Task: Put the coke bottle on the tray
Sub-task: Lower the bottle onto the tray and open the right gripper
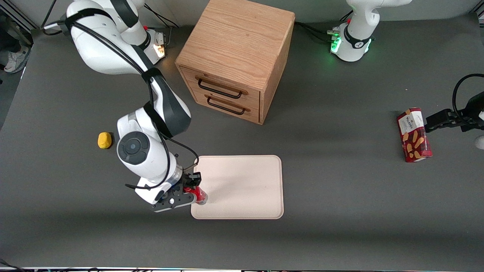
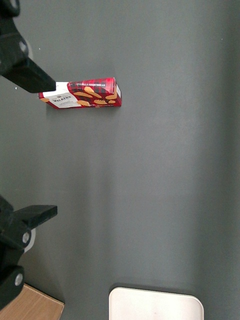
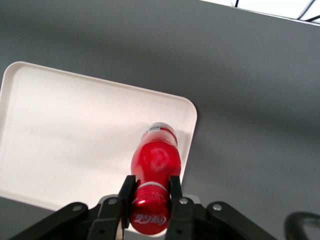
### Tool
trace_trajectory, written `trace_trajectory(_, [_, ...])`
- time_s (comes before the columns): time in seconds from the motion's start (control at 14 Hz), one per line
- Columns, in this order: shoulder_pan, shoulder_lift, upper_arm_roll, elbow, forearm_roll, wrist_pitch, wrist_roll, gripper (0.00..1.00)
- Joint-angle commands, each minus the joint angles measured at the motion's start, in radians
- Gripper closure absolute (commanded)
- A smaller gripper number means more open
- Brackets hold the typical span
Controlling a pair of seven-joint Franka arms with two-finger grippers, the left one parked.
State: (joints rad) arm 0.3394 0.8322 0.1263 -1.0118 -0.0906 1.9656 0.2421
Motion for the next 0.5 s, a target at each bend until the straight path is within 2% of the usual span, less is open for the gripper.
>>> trace_trajectory(0.0, [0.007, 0.048, 0.004, 0.048, -0.05, 0.025, -0.001, 1.0])
trace_trajectory(0.43, [0.007, 0.053, 0.004, 0.012, -0.051, 0.025, 0.009, 1.0])
